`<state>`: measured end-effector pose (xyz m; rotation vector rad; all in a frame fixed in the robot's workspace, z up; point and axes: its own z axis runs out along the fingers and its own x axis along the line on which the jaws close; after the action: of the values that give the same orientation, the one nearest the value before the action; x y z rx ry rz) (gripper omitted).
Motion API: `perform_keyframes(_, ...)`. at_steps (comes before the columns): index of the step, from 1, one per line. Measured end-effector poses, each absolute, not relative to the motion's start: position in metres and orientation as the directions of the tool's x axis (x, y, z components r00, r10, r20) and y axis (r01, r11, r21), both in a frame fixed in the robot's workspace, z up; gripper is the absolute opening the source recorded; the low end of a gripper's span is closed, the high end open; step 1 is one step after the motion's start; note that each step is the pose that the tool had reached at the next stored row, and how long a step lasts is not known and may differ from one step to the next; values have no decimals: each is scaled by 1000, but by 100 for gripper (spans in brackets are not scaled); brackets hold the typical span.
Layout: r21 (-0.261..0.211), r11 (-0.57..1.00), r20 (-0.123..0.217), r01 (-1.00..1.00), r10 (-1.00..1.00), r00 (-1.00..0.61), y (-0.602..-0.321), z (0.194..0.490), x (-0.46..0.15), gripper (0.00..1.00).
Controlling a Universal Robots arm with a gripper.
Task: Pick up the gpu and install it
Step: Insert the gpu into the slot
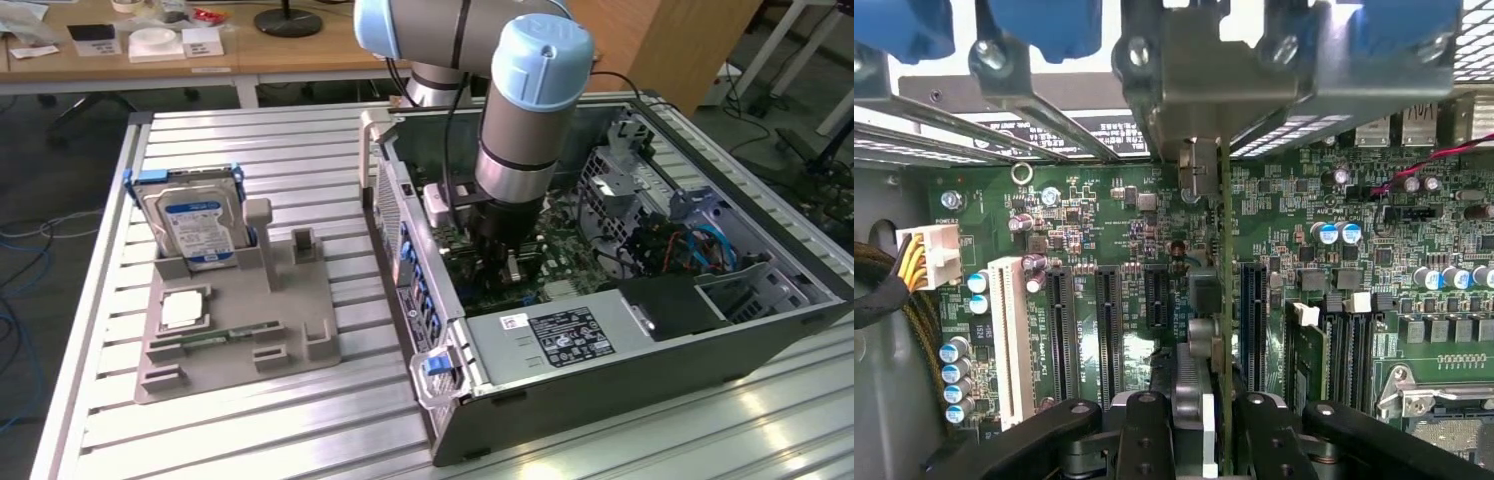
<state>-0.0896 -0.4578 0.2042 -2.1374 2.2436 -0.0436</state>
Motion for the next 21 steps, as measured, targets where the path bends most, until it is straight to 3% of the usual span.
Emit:
perform_keyframes(7,-50,49,-12,-998,-999,-48,-458,208,-90,29)
perform_keyframes(8,-50,49,-12,-998,-999,-48,-458,213,-90,35)
perform_keyframes(21,-55,49,-12,-997,-999,-48,-458,267,-90,35)
